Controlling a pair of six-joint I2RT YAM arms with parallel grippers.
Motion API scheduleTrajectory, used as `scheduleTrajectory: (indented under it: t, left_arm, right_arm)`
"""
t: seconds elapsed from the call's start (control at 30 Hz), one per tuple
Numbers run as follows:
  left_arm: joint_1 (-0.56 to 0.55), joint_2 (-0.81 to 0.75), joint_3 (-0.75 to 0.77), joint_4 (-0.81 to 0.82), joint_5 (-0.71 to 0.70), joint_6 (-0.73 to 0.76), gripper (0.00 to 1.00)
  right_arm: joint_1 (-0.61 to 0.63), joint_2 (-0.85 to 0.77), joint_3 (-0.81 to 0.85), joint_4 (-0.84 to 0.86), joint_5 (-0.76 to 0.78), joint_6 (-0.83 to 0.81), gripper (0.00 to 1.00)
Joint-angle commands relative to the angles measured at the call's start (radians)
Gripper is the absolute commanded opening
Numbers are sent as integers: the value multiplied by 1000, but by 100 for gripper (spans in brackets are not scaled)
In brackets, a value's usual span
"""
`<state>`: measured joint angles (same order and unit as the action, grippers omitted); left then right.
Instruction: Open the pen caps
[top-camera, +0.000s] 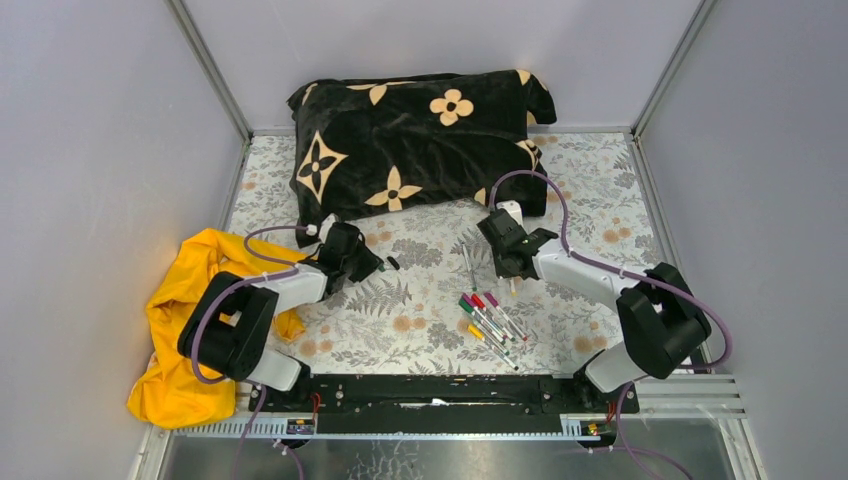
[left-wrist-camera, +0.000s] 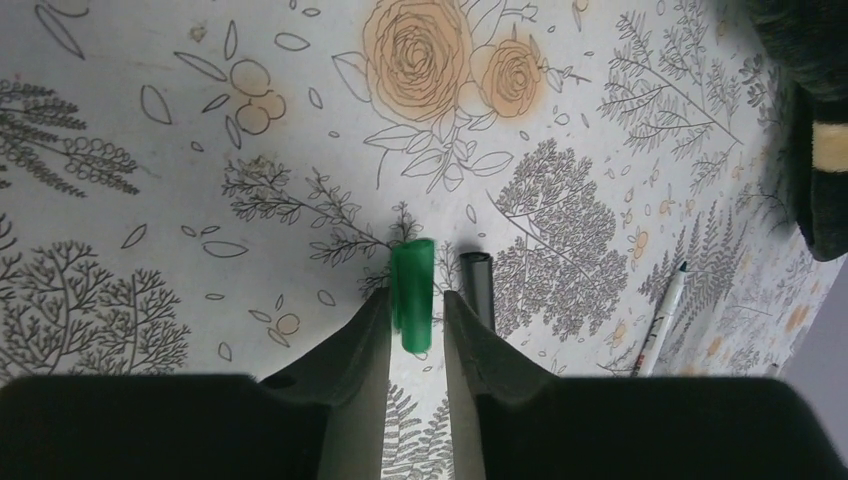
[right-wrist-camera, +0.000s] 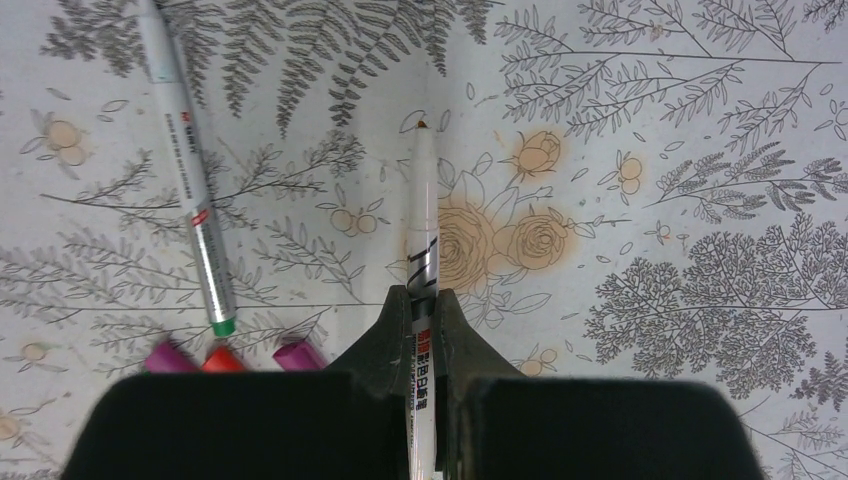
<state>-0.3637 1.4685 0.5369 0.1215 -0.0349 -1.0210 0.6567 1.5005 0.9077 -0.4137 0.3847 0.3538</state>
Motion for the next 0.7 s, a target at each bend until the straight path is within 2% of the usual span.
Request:
scheduleTrajectory:
  t: [0.0,0.37,0.47,0.6,0.67]
  left_arm:
    - [5,36,6,37,-31,-13,34]
    - [5,53,-6,59,-33,-32,36]
    - [5,54,-8,61,-33,-38,36]
    - [6,47,-12,58,-35,-42,36]
    - [5,39,-15,56,-38,-45,36]
  right_arm:
    - [-33,33,32,15,24,-38,0]
    - [-94,100,15,72,-5,-70,1]
    - [-105,118,7,84,-14,-74,6]
    - [-119,131,12,85,-27,-76,28]
    - [-126,141,18,82,-33,-76,30]
